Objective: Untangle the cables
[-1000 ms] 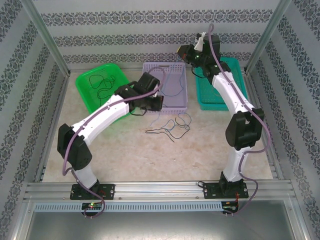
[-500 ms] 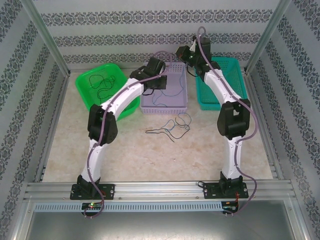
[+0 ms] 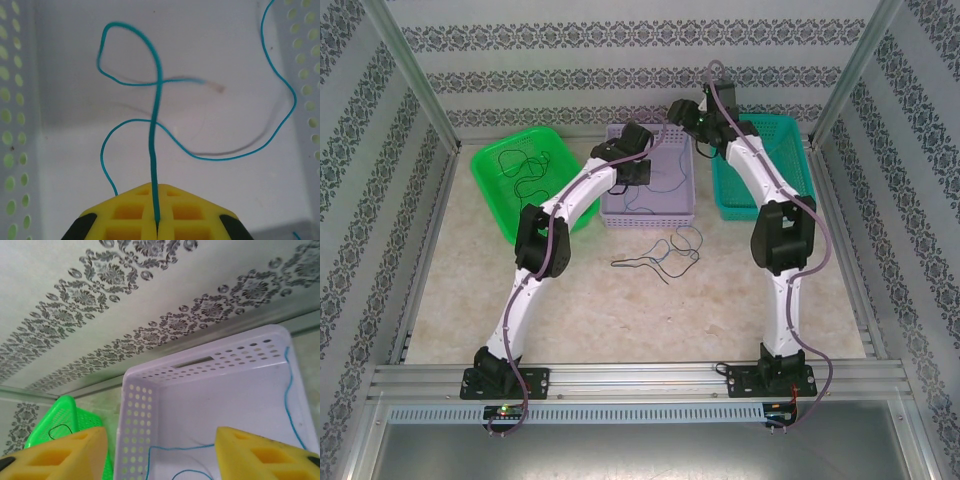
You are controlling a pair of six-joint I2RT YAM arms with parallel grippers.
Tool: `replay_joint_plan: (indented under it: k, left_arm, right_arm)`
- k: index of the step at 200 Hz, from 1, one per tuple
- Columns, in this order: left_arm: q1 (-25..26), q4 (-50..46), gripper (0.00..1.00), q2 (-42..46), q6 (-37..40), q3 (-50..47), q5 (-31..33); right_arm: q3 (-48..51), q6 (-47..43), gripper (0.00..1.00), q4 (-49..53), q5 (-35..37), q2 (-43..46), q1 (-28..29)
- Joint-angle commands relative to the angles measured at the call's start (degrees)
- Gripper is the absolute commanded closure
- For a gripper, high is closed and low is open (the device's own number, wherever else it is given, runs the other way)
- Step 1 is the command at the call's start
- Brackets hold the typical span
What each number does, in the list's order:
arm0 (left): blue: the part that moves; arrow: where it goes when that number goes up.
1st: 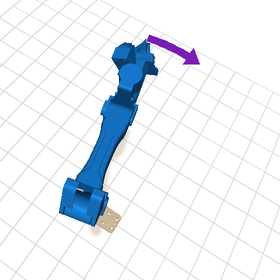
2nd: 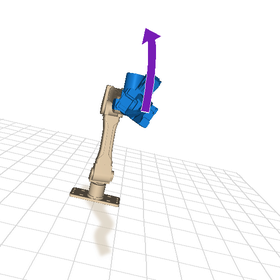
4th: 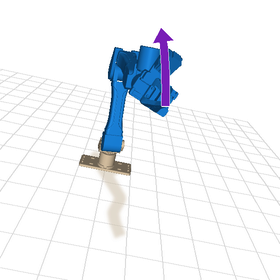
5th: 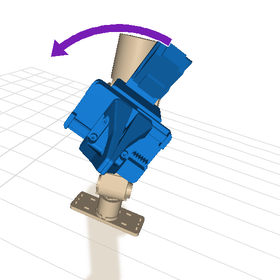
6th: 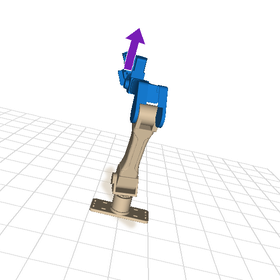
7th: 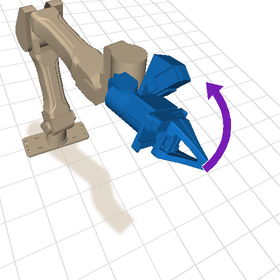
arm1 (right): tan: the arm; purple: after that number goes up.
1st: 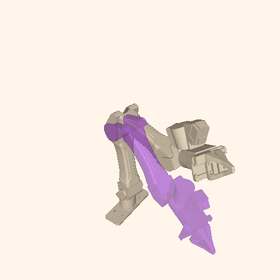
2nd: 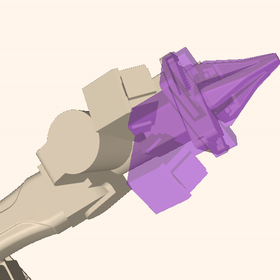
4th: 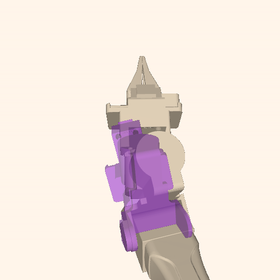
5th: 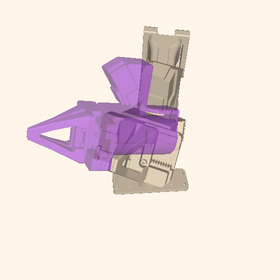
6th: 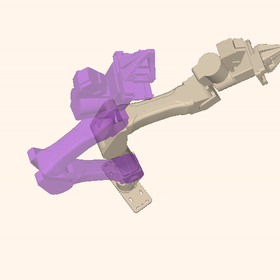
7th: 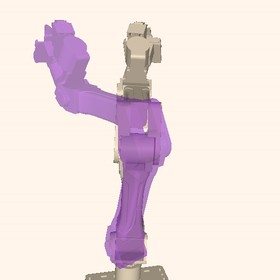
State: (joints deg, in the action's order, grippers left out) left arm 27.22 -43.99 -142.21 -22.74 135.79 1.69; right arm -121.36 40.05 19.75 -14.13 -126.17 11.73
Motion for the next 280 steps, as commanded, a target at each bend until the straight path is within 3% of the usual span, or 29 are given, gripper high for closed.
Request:
replay_joint_plan:
  k: [1,15,34,40,61,103,146,172,229,280]
  left_arm:
    - [-0.35,-3.81,0.95,-0.20,-2.44,1.70,-0.39]
    - [-0.35,-3.90,0.87,-0.14,-2.94,2.10,-0.95]
    - [-0.48,-6.02,0.40,0.04,-3.50,5.15,-1.70]
    - [-0.44,-7.42,0.29,0.19,-3.90,6.41,-1.53]
    - [-0.42,-9.95,0.15,3.96,-6.94,7.09,-0.91]
    - [-0.08,-9.57,0.14,20.09,-22.69,-9.09,-1.70]
    - [1.62,0.57,0.26,45.57,-45.37,-48.08,-5.68]
    - [5.74,9.47,0.32,55.12,-57.33,-66.10,-8.71]
    - [11.06,29.75,0.21,47.77,-73.72,-76.27,-15.19]
    - [14.43,33.80,0.26,38.61,-81.39,-73.46,-15.82]
  right_arm:
    - [-2.13,-3.27,0.37,4.31,4.35,7.77,-0.52]
    - [-1.86,-4.11,0.37,6.18,4.98,10.10,-0.48]
    - [3.23,-4.41,0.40,6.65,5.58,15.51,0.06]
    - [6.50,-4.10,0.41,6.25,5.90,17.72,0.44]
    - [21.16,-2.60,0.45,5.04,7.98,27.39,2.38]
    - [53.81,2.98,0.53,4.42,11.54,48.10,7.10]
    - [73.98,10.17,0.53,4.07,7.49,60.25,11.43]
    - [80.98,15.14,0.50,2.14,3.74,63.02,12.56]
    - [83.89,17.35,0.48,2.62,4.20,66.78,14.15]
    - [85.69,18.04,0.49,3.80,5.30,71.03,14.12]
